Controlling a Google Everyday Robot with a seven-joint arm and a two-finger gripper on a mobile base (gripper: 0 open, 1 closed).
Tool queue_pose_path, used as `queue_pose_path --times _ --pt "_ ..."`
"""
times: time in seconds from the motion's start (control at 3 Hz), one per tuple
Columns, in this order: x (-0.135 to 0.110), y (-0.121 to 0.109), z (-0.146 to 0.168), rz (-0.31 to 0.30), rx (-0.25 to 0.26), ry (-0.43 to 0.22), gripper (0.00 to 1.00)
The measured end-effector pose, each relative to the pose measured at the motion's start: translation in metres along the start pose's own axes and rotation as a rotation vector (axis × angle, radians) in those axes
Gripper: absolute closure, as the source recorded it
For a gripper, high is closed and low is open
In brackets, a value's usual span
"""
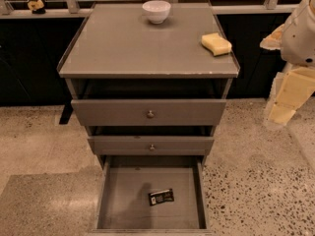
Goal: Pick rxbar chocolate from bottom drawer and place on counter
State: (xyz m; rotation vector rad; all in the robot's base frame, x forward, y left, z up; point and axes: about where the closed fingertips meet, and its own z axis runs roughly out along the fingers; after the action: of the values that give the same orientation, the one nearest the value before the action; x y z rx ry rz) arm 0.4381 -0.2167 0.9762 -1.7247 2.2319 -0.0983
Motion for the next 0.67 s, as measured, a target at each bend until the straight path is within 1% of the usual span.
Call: queue_pose_path --times 0.33,0.67 --pt "0.0 0.0 0.0 0.0 0.0 0.0 0.0" --pt "0.0033 0.006 0.0015 -0.017 0.03 0.018 0.0"
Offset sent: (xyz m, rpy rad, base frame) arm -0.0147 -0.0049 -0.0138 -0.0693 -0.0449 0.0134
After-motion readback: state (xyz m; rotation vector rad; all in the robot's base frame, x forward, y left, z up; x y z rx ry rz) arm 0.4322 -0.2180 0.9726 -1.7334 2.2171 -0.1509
